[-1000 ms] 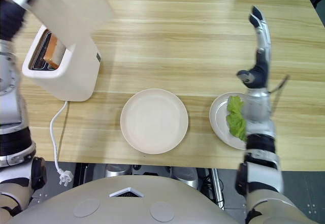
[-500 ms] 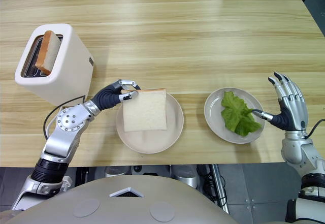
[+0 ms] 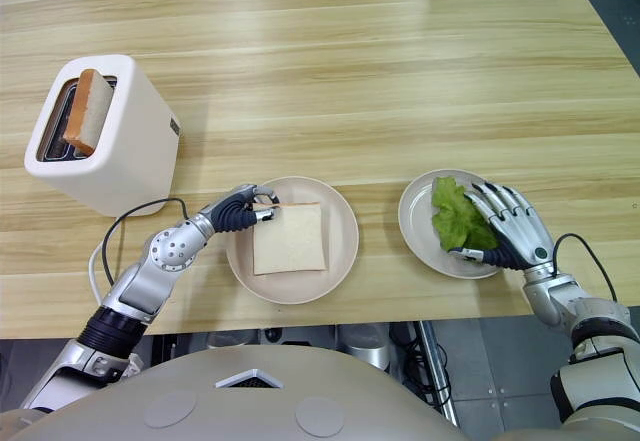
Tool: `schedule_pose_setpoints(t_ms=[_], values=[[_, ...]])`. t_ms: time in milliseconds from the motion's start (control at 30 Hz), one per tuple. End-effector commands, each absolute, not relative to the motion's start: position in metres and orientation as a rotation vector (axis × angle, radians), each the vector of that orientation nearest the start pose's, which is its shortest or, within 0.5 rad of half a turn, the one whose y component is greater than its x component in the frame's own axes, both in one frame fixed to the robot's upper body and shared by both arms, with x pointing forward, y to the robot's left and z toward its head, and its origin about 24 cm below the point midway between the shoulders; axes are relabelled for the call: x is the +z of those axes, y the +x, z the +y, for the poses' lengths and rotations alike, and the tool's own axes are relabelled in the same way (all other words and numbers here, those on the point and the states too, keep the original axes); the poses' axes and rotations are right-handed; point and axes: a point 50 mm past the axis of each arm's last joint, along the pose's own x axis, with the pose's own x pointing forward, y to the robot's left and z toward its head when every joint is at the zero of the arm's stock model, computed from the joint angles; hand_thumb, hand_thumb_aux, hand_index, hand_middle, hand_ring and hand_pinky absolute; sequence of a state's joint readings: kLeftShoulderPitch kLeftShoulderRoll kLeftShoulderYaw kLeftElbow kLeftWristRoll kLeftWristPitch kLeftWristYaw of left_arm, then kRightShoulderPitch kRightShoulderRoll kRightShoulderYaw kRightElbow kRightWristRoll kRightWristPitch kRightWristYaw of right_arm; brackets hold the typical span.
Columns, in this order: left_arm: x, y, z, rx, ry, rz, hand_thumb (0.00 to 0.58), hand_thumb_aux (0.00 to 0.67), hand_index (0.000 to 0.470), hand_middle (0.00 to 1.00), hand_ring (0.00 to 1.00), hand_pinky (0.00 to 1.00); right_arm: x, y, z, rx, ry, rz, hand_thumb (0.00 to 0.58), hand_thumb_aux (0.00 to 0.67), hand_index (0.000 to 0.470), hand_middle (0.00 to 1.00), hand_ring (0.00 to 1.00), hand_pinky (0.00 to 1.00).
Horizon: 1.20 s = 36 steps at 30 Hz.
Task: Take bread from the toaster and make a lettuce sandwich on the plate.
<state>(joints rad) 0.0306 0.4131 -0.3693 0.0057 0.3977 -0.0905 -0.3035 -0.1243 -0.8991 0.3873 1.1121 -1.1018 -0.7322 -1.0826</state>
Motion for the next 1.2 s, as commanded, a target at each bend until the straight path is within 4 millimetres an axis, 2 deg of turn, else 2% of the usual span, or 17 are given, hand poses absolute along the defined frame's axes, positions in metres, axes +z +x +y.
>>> schedule_pose_setpoints(t_ms=[33,67,100,133,167,200,667,800,1000,1033,1067,1100,1133,1200], values=[[0.003,0.219,0.132,-0.737,0.870,0.100,0.580,0.670,0.460,1.00,1.00,1.00,-0.009,0.168,-0.354,0.254,-1.622,-0.195,0.000,0.000,0.000,0.00,0.00,0.00],[0.003,0.219,0.132,-0.737,0.877,0.096,0.377,0.273,0.188,1.00,1.00,1.00,-0.009,0.168,-0.354,0.252,-1.622,-0.194,0.468,0.376,0.258,0.00,0.00,0.00],[0.004,0.219,0.132,-0.731,0.893,0.086,0.377,0.273,0.188,1.00,1.00,1.00,-0.009,0.168,-0.354,0.248,-1.623,-0.195,0.468,0.376,0.258,0.00,0.00,0.00],[0.005,0.220,0.132,-0.721,0.910,0.073,0.000,0.000,0.000,1.00,1.00,1.00,-0.009,0.168,-0.355,0.246,-1.623,-0.196,0.578,0.636,0.437,0.00,0.00,0.00],[0.006,0.221,0.133,-0.710,0.916,0.061,0.000,0.000,0.000,1.00,1.00,1.00,-0.008,0.169,-0.355,0.243,-1.622,-0.198,0.578,0.636,0.437,0.00,0.00,0.00],[0.007,0.222,0.133,-0.704,0.913,0.054,0.000,0.000,0.000,1.00,1.00,1.00,-0.008,0.169,-0.355,0.238,-1.622,-0.203,0.580,0.670,0.460,0.00,0.00,0.00],[0.008,0.227,0.134,-0.697,0.941,0.024,0.000,0.000,0.000,1.00,1.00,1.00,0.002,0.185,-0.339,0.235,-1.575,-0.379,0.580,0.670,0.460,0.00,0.00,0.00],[0.011,0.230,0.138,-0.670,0.961,0.007,0.000,0.000,0.000,1.00,1.00,1.00,0.017,0.197,-0.336,0.203,-1.567,-0.481,0.580,0.670,0.460,0.00,0.00,0.00],[0.026,0.240,0.143,-0.585,0.982,-0.062,0.000,0.000,0.000,1.00,1.00,1.00,0.039,0.214,-0.327,0.173,-1.547,-0.615,0.580,0.670,0.460,0.00,0.00,0.00],[0.028,0.242,0.144,-0.568,0.993,-0.073,0.000,0.000,0.000,0.93,0.93,0.93,0.042,0.216,-0.325,0.172,-1.545,-0.633,0.580,0.670,0.460,0.00,0.00,0.00],[0.030,0.244,0.146,-0.551,1.004,-0.081,0.000,0.000,0.000,0.41,0.41,0.41,0.044,0.218,-0.323,0.171,-1.539,-0.650,0.580,0.670,0.460,0.00,0.00,0.00],[0.031,0.245,0.147,-0.538,1.016,-0.087,0.000,0.000,0.000,0.09,0.09,0.09,0.046,0.220,-0.320,0.173,-1.534,-0.667,0.580,0.670,0.460,0.00,0.00,0.00],[0.033,0.246,0.148,-0.524,1.027,-0.093,0.000,0.000,0.000,0.00,0.00,0.00,0.048,0.221,-0.318,0.178,-1.531,-0.682,0.580,0.670,0.460,0.00,0.00,0.00],[0.034,0.248,0.149,-0.505,1.050,-0.101,0.000,0.000,0.000,0.00,0.00,0.00,0.053,0.225,-0.312,0.181,-1.514,-0.715,0.580,0.670,0.460,0.00,0.00,0.00]])
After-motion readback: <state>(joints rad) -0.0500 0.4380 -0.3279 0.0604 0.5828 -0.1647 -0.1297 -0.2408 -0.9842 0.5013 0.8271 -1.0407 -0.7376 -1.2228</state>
